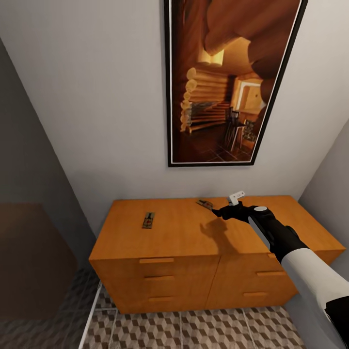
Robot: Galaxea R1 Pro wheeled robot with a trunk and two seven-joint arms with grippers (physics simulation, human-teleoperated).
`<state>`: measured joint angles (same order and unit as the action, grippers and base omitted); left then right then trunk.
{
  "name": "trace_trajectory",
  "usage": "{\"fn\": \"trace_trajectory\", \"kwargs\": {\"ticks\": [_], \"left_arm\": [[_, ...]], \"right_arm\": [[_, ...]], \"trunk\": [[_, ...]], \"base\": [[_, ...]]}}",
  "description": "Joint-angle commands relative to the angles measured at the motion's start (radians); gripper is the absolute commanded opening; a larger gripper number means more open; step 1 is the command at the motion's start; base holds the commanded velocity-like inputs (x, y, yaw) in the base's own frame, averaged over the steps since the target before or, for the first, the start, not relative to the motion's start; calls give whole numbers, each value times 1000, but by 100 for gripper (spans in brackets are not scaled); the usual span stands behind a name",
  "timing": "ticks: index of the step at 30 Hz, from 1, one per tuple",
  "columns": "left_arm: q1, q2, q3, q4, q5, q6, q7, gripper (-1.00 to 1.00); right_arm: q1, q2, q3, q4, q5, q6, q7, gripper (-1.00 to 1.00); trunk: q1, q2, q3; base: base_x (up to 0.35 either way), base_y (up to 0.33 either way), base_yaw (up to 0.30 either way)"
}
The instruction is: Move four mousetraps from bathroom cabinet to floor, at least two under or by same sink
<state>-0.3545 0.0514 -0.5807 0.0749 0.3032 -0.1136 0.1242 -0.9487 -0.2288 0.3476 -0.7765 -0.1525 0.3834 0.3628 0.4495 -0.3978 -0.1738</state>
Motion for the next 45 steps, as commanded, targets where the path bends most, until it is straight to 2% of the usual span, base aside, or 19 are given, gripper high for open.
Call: {"fn": "trace_trajectory", "kwargs": {"ticks": [1,27,45], "left_arm": [[-1,-1,-8,3,8,-6,0,100],[2,-1,-8,3,8,-6,0,100],[2,-1,-8,3,8,-6,0,100]], "right_arm": [[-1,-1,4,-1,-10,6,-2,100],[-1,-1,4,-1,-10,6,-2,100],[-1,-1,4,-1,-10,6,-2,100]], "trunk": [[1,-2,-4],[1,-2,-44],[1,-2,-47]], "base": [[0,0,0],[0,0,0],[83,59,0]]}}
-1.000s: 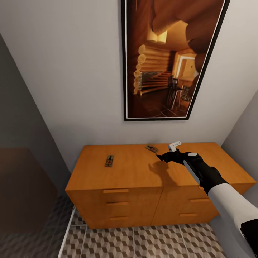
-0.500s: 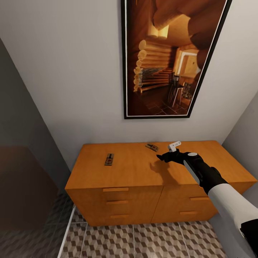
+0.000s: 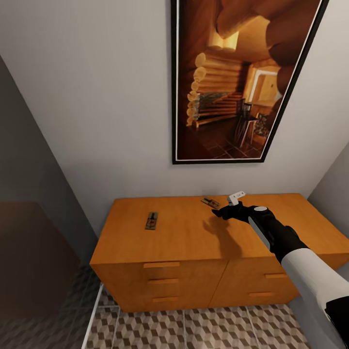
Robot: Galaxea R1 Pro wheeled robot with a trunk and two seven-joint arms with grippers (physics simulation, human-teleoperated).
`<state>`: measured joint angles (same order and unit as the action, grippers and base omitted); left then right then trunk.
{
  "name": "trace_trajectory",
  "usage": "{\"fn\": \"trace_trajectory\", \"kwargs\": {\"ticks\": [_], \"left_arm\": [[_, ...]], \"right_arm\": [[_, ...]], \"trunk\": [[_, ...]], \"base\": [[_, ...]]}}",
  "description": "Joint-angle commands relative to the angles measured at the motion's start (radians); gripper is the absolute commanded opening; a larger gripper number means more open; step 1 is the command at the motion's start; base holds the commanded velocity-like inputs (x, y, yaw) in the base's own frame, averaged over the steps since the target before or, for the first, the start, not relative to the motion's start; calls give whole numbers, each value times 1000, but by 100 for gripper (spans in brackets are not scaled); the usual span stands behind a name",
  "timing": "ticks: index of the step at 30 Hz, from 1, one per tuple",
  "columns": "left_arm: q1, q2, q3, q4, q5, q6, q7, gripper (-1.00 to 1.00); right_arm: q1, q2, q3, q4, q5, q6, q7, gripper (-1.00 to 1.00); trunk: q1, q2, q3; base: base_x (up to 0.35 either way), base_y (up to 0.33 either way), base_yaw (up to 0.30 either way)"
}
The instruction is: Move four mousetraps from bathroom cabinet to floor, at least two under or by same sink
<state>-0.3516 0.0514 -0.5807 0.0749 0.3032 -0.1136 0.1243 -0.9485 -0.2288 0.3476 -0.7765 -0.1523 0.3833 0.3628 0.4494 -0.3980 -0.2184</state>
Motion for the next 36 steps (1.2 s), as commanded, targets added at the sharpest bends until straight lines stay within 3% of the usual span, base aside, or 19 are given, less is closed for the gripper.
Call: {"fn": "trace_trajectory", "kwargs": {"ticks": [1,36], "left_arm": [[-1,-1,-8,3,8,-6,0,100],[-1,-19,-8,3,8,-6,0,100]], "right_arm": [[-1,-1,4,-1,-10,6,-2,100],[-1,0,4,-1,-10,6,-3,100]], "trunk": [[1,-2,-2],[1,-2,-2]], "base": [[18,12,0],[34,-34,0]]}}
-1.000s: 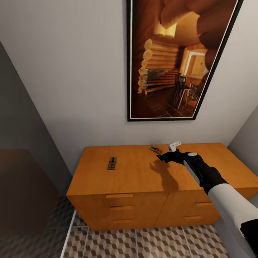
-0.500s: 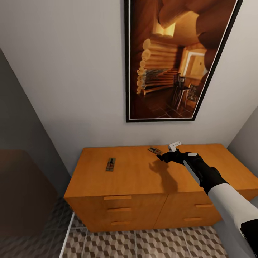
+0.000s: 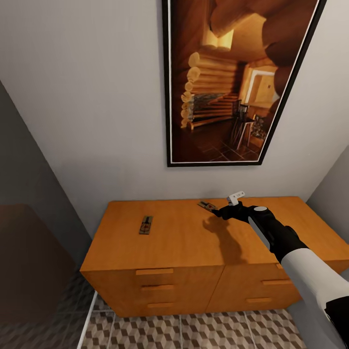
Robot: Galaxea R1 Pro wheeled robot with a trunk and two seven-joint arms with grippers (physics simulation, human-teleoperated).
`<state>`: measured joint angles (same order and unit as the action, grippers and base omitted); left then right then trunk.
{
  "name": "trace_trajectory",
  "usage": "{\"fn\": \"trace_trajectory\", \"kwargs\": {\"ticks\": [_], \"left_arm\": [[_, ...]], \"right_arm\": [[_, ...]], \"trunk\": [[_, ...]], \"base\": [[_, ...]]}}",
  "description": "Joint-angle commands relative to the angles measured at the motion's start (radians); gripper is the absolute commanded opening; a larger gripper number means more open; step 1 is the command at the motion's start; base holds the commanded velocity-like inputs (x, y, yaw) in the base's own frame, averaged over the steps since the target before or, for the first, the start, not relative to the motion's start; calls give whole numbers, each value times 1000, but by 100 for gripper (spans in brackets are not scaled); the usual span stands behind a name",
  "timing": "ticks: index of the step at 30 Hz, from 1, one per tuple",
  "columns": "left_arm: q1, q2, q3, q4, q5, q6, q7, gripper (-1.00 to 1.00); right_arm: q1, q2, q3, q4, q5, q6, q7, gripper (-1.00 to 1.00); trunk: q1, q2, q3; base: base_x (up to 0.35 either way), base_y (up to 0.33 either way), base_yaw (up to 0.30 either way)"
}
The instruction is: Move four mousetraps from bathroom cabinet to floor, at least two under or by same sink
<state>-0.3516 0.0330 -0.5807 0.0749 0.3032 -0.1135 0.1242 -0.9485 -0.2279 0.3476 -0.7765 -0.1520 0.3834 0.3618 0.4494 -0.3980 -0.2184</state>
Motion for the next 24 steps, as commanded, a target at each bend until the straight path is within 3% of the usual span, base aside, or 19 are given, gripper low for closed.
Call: {"fn": "trace_trajectory", "kwargs": {"ticks": [1,24], "left_arm": [[-1,-1,-8,3,8,-6,0,100],[0,-1,-8,3,8,-6,0,100]], "right_arm": [[-1,-1,4,-1,-10,6,-3,100],[-1,-1,5,-1,-10,6,-3,100]], "trunk": [[1,-2,-2],[1,-2,-2]], "base": [[2,-3,0],[0,35,0]]}}
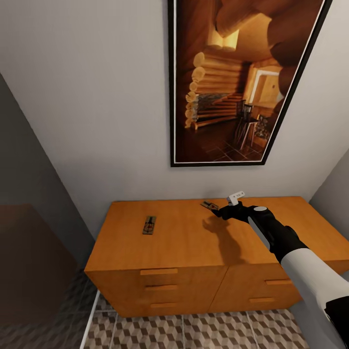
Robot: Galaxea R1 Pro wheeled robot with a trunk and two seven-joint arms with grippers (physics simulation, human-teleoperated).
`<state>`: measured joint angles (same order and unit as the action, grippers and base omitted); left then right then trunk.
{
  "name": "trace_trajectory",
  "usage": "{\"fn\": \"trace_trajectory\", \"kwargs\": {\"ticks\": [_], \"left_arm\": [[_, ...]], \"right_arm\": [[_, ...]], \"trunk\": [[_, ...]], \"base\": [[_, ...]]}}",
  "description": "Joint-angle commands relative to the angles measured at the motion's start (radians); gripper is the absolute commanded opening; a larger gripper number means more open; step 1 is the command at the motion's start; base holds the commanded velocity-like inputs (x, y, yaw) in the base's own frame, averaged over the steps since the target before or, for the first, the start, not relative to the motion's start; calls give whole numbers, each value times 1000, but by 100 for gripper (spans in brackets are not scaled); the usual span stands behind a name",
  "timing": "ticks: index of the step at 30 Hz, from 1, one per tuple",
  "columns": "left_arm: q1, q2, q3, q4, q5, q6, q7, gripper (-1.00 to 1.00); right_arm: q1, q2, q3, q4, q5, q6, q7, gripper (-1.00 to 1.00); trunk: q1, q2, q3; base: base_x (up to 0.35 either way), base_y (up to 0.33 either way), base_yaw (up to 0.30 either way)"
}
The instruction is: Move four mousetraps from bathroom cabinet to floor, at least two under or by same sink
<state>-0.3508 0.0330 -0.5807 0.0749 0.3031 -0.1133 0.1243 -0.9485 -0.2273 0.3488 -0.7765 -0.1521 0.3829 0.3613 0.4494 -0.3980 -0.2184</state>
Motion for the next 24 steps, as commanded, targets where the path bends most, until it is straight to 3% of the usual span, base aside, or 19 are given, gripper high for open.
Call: {"fn": "trace_trajectory", "kwargs": {"ticks": [1,24], "left_arm": [[-1,-1,-8,3,8,-6,0,100],[-1,-1,-8,3,8,-6,0,100]], "right_arm": [[-1,-1,3,-1,-10,6,-2,100],[-1,-1,4,-1,-12,6,-2,100]], "trunk": [[1,-2,-2],[1,-2,-2]], "base": [[0,5,0],[22,-21,0]]}}
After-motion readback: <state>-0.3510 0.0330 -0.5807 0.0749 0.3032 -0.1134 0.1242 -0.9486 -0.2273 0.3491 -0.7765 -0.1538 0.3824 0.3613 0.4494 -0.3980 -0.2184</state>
